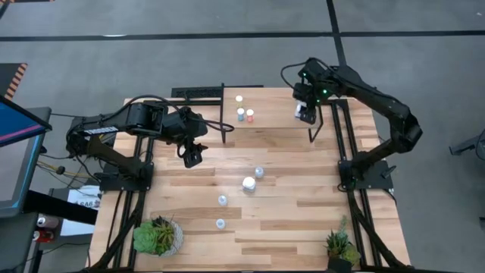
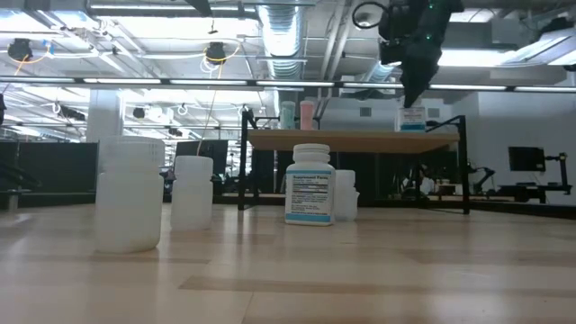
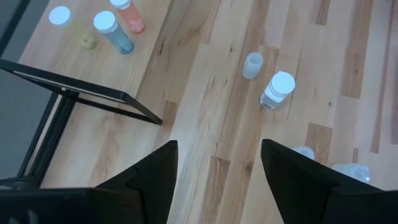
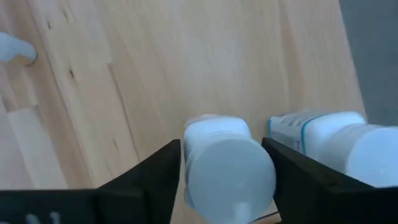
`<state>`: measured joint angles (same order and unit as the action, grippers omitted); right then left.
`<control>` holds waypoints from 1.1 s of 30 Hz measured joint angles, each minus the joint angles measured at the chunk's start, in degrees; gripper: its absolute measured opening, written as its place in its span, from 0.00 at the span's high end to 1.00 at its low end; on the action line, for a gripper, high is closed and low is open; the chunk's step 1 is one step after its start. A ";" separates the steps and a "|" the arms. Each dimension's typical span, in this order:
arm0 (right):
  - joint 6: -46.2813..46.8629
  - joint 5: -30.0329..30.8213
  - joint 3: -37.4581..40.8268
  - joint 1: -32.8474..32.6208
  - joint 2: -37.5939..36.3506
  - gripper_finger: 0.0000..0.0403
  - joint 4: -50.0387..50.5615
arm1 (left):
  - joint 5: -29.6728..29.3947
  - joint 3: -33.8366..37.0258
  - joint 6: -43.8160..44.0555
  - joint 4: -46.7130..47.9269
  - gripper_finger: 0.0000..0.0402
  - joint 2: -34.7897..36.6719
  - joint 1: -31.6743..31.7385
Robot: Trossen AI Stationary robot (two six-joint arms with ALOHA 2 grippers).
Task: Pick and place medicine bottles onto shelf by color
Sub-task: Align the right white pill bottle with the other white pill bottle on the shelf, then align the white pill bottle with the other white pill bottles on the shelf
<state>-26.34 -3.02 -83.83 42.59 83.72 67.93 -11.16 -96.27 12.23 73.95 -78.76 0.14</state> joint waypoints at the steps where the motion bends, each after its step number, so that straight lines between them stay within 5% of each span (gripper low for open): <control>1: -0.32 0.08 0.00 0.00 -0.02 0.37 -0.30 | 0.00 0.00 0.00 0.00 0.46 0.00 0.00; 14: 0.80 -0.28 -11.83 -1.70 -0.11 0.36 2.82 | 0.17 -0.02 0.00 0.02 0.46 -0.01 0.01; 21: 6.59 -9.70 -21.15 -5.29 -0.38 0.35 7.37 | 0.17 -0.02 0.48 0.02 0.46 -0.01 0.00; 33: 20.57 -15.27 -15.52 -18.28 -9.69 0.35 11.79 | 3.56 -0.09 -0.79 -1.67 0.46 -4.53 -0.72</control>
<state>-5.77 -18.29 -99.36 24.31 74.03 79.72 -7.60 -96.36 11.44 72.28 -83.29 -0.58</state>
